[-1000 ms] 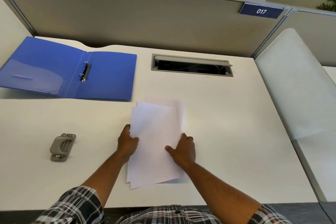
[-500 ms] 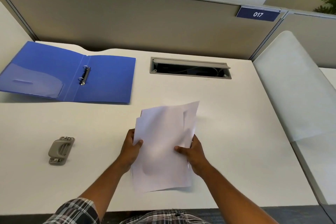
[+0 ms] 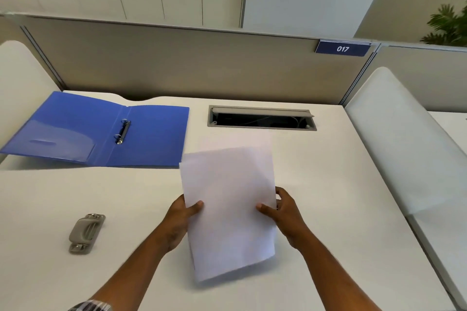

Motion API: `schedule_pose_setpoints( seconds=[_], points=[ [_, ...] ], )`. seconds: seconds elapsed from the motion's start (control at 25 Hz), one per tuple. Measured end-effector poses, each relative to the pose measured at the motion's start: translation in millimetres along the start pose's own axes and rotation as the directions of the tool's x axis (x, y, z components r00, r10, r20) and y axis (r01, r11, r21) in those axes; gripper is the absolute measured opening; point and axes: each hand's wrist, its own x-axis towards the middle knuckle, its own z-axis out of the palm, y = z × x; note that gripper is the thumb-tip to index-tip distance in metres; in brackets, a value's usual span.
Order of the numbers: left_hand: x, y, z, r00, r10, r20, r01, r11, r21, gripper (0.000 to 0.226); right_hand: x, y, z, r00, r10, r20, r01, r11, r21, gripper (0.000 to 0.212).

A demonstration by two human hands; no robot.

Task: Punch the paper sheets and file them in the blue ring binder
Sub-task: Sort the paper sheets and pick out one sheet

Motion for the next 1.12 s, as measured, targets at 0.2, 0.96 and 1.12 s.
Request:
schedule_pose_setpoints(
  seconds=[0.2,0.96,1.12],
  points=[
    [-6,14,25,0.976,0.132,-0.175,-0.076,0.952,0.297,0.036,-1,3,30,0.978,-0.101,-0.184,0.076,0.987,-0.141,0.038],
    [-30,73,52,0.69,0.697,-0.193,-0.606,0.703,0.373,0.026,1,-67,56,0.797,-0.456,-0.395,0.47,0.88,-0.068,0.026],
    [-26,73,52,0.702,0.687,-0.188,-0.587,0.707,0.394,0.031,2,-60,56,0.831,-0.422,-0.363,0.406,0.906,-0.123,0.052]
  ],
)
